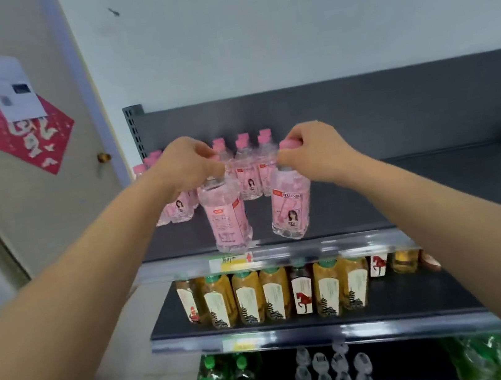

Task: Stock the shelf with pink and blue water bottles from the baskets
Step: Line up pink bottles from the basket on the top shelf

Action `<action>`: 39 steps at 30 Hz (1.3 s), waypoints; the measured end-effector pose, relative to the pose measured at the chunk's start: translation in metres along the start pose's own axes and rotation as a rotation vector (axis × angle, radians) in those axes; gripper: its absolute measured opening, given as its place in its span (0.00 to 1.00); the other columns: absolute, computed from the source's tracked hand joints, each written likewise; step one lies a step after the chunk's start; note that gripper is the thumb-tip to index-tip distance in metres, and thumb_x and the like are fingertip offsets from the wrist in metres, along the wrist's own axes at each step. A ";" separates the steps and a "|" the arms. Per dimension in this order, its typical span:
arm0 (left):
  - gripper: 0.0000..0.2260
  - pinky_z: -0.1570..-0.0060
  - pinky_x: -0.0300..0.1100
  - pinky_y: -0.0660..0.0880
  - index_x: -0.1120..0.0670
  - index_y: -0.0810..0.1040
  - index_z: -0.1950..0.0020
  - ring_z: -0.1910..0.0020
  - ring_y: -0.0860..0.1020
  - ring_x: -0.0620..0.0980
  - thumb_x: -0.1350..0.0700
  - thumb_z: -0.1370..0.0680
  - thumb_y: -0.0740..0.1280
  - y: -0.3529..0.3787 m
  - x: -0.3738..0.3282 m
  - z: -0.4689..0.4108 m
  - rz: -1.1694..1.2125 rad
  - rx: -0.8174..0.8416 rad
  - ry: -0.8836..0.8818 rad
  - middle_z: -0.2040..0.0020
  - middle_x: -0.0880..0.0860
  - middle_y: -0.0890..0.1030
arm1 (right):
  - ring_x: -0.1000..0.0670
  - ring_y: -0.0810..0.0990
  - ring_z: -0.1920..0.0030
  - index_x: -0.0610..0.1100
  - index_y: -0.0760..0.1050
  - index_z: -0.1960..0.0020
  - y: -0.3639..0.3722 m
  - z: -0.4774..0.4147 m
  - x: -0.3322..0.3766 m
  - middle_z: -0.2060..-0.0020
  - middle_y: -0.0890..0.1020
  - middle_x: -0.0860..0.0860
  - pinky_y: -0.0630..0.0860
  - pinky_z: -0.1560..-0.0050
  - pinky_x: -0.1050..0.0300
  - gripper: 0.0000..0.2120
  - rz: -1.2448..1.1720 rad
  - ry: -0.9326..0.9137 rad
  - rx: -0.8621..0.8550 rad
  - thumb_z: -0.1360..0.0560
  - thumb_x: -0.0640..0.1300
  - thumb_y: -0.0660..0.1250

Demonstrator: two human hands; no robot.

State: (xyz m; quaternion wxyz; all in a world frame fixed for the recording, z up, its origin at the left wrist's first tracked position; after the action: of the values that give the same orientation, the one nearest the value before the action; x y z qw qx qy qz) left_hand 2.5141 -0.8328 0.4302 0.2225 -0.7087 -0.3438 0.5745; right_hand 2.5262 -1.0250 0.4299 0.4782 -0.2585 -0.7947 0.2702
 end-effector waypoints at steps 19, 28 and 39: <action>0.31 0.52 0.40 0.74 0.53 0.60 0.25 0.49 0.74 0.50 0.68 0.26 0.66 0.003 0.125 -0.091 0.011 0.090 -0.014 0.36 0.51 0.70 | 0.53 0.75 0.61 0.45 0.56 0.25 0.148 -0.081 0.001 0.38 0.72 0.47 0.76 0.57 0.53 0.32 -0.055 -0.018 0.259 0.25 0.37 0.66; 0.19 0.38 0.52 0.73 0.61 0.73 0.41 0.45 0.77 0.56 0.62 0.29 0.74 0.059 0.203 -0.059 0.083 0.206 -0.299 0.43 0.57 0.79 | 0.48 0.78 0.47 0.44 0.58 0.29 0.192 -0.067 -0.047 0.46 0.79 0.47 0.73 0.45 0.56 0.35 -0.119 0.200 0.411 0.29 0.36 0.72; 0.12 0.49 0.51 0.78 0.66 0.78 0.50 0.54 0.79 0.59 0.57 0.26 0.71 0.063 0.221 -0.108 0.012 0.046 -0.225 0.54 0.60 0.81 | 0.43 0.75 0.40 0.39 0.65 0.34 0.227 -0.106 -0.058 0.41 0.76 0.44 0.71 0.42 0.54 0.28 -0.103 0.271 0.237 0.30 0.38 0.74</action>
State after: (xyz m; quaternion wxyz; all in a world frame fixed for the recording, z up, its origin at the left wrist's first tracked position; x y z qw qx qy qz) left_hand 2.6565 -0.7020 0.2654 0.1952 -0.6364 -0.3489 0.6597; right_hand 2.6801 -0.8814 0.2822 0.6211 -0.1933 -0.6978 0.3000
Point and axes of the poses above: each hand's wrist, its own z-axis away from the middle knuckle, its own y-axis out of the palm, x = y × z, the point moved 8 cm from there along -z, towards the middle knuckle
